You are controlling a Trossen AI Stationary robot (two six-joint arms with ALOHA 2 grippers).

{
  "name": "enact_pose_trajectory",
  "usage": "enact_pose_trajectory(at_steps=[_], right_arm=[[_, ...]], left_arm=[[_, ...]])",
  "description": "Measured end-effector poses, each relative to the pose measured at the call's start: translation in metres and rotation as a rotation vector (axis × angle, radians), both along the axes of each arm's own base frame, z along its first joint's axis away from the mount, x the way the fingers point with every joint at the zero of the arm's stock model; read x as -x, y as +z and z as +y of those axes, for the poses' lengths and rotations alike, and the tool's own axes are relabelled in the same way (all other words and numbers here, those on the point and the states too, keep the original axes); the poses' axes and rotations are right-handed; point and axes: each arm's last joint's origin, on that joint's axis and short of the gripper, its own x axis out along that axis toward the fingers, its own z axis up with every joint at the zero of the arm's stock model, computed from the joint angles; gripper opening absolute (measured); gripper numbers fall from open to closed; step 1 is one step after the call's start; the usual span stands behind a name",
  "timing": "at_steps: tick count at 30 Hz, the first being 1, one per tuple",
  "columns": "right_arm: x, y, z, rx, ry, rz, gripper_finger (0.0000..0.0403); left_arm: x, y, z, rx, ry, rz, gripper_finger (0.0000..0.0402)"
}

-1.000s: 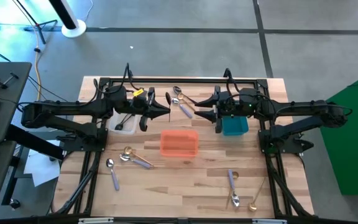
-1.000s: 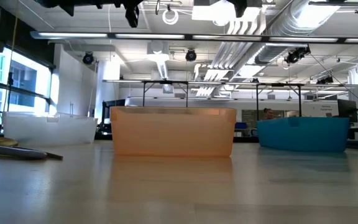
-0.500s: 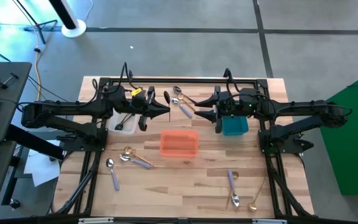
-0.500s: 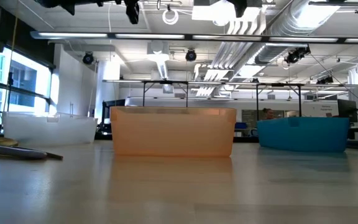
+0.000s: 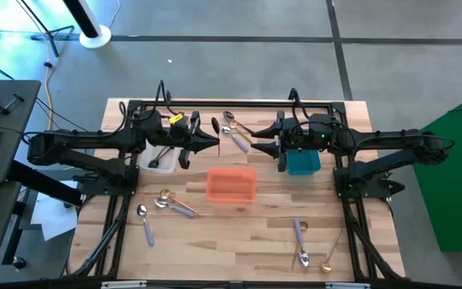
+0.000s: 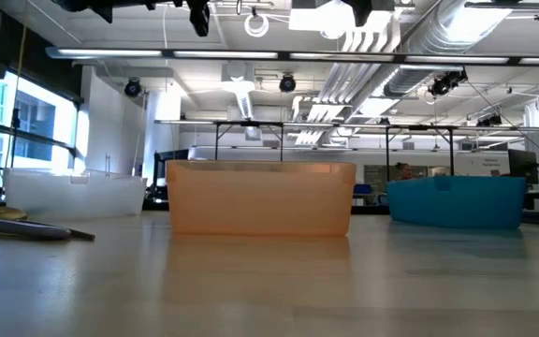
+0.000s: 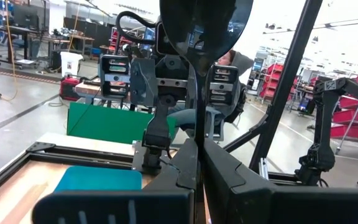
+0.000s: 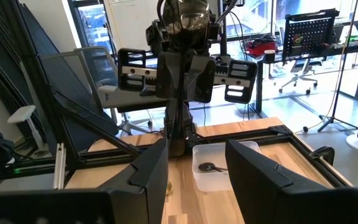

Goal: Sort silverware by color (type)
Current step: Put the bottom black spoon into the white bin

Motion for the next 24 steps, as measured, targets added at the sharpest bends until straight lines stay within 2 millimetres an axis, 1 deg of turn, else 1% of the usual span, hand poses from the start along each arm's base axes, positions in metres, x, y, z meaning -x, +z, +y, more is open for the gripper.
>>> enact_pose_trajectory(at_steps=[24], right_arm=[[0.0000,-0.0004,0.0000,0.003,0.000,0.004,0.0146]], left_arm=[[0.0000,-0.0003,-0.0004,-0.020,-0.013,0.001,0.0000]])
